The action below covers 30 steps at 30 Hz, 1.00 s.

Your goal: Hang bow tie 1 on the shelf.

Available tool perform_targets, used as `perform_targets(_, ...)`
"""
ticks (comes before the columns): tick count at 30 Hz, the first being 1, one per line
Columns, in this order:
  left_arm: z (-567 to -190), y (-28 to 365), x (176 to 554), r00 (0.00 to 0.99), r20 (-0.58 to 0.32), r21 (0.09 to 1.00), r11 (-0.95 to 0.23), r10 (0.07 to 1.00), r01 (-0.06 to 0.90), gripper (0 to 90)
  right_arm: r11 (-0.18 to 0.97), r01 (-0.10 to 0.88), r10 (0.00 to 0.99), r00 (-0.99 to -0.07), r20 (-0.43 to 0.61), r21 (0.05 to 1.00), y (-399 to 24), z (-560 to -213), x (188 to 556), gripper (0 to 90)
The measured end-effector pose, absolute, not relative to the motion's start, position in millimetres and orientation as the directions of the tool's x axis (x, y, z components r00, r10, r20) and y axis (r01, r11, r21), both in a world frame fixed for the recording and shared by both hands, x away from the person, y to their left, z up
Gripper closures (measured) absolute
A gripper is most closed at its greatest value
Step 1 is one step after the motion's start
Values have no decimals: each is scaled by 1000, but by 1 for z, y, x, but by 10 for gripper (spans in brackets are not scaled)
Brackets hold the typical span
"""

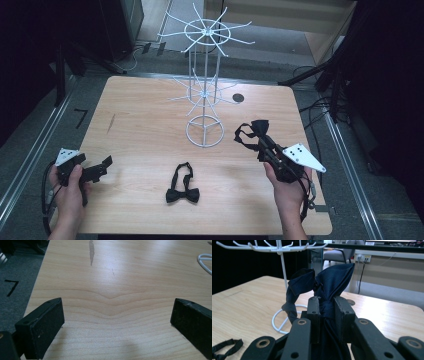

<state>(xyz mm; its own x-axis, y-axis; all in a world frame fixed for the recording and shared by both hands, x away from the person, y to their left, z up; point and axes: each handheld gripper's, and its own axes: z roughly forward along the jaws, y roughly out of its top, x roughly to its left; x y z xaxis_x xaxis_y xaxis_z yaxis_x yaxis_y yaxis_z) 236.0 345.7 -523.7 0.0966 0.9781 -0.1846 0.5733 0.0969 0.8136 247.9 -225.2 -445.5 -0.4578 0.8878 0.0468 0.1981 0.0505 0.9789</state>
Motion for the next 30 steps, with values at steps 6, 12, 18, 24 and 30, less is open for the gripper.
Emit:
perform_targets(6, -524, 346, 236, 97, -183, 814, 95, 978, 573, 0, 48, 189, 887, -459, 45, 981, -224, -441, 251, 763)
perform_targets(12, -524, 346, 236, 97, -185, 813, 96, 978, 574, 0, 36, 176, 886, -461, 50, 984, -223, -435, 254, 763)
perform_targets(18, -524, 346, 236, 97, -185, 813, 97, 978, 574, 0, 23, 173, 887, -458, 59, 985, -222, -433, 257, 763)
perform_targets(24, -524, 346, 236, 98, -182, 813, 94, 978, 574, 0, 21, 165, 884, -463, 59, 986, -220, -426, 260, 763)
perform_targets(30, -524, 346, 236, 99, -182, 813, 93, 978, 574, 0, 11, 162, 883, -465, 66, 987, -219, -423, 264, 763)
